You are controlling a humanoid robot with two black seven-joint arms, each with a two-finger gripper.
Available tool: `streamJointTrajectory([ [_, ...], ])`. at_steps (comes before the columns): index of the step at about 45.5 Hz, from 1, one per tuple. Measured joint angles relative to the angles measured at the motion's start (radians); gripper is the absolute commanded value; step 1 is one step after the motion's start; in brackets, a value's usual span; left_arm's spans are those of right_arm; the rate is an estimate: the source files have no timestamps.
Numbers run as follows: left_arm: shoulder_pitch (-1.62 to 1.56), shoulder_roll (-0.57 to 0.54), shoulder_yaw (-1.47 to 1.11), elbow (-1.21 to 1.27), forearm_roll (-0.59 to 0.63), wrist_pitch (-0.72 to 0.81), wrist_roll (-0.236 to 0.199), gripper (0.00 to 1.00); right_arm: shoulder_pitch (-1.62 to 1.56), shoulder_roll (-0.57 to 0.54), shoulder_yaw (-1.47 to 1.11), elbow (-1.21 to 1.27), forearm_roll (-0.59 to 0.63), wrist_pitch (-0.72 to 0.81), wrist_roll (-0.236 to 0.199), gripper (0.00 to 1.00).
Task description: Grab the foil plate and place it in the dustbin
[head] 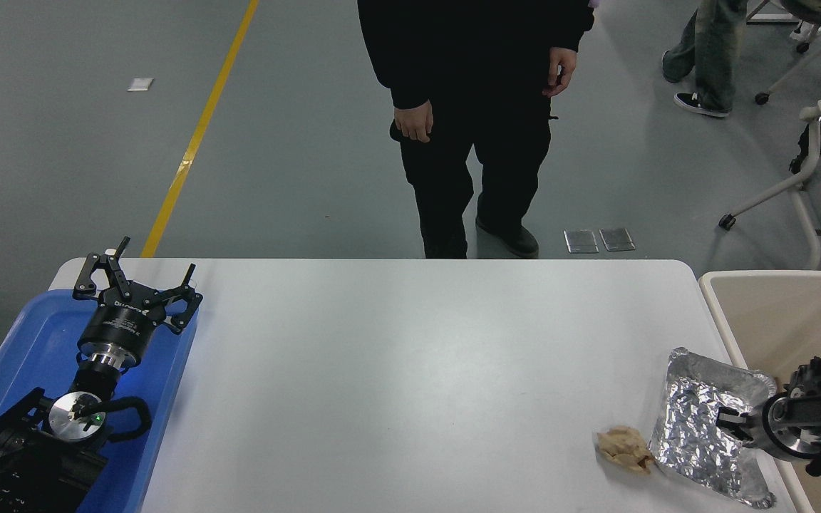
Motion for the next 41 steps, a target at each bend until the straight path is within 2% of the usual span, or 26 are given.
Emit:
streamJointTrajectory([
  [7, 0.000, 0.000, 0.000, 0.000, 0.000, 0.000, 0.000, 0.99, 0.153, -0.031, -0.102, 0.102, 0.006, 0.018, 0.042, 0.00],
  [12, 0.000, 0.000, 0.000, 0.000, 0.000, 0.000, 0.000, 0.99, 0.273, -0.037, -0.171, 0.160, 0.010, 0.068, 0.056, 0.00],
  [29, 0.000, 0.000, 0.000, 0.000, 0.000, 0.000, 0.000, 0.99, 0.694, -0.052, -0.274, 0.303, 0.095, 0.461, 0.087, 0.00],
  [41, 0.000, 0.000, 0.000, 0.000, 0.001, 0.000, 0.000, 0.99, 0.937, -0.071, -0.297, 0.371, 0.114, 0.654, 0.092, 0.00],
])
